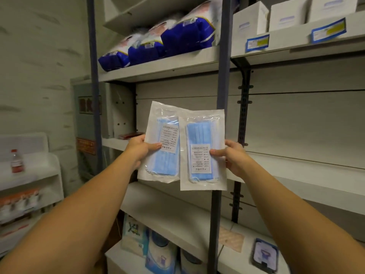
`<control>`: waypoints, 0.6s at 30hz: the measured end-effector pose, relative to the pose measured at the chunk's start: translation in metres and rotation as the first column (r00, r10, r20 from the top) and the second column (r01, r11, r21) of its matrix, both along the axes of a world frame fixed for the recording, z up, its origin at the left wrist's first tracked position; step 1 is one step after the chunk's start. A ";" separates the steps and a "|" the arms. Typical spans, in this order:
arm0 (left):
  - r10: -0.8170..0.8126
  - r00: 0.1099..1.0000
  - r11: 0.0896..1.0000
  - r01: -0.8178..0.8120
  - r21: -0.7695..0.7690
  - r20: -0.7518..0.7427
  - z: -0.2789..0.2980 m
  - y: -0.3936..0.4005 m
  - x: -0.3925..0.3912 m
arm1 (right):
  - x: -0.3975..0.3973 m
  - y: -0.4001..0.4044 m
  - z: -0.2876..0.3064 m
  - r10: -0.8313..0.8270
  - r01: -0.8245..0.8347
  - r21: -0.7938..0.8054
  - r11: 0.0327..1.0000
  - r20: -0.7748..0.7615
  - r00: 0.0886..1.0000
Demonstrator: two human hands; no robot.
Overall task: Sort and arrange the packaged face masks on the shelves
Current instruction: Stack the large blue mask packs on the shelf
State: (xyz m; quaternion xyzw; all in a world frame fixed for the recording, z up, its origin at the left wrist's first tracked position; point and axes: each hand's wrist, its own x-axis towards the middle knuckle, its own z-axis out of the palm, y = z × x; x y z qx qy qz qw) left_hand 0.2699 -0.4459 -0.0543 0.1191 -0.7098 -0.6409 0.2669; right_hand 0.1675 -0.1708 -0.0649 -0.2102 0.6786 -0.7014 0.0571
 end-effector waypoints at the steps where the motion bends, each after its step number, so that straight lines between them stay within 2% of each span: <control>1: 0.003 1.000 1.000 -0.003 0.010 -0.003 -0.002 -0.006 0.003 | 0.001 -0.009 -0.002 0.001 -0.001 0.003 1.000 -0.003 1.000; 12: 0.123 0.992 0.992 -0.123 0.016 0.025 -0.016 -0.080 0.007 | -0.011 -0.089 -0.012 0.022 -0.021 0.058 0.998 -0.015 1.000; 18: 0.166 0.986 0.986 -0.165 -0.017 0.028 -0.021 -0.120 -0.016 | -0.043 -0.136 -0.015 0.043 -0.043 0.027 0.999 0.002 0.999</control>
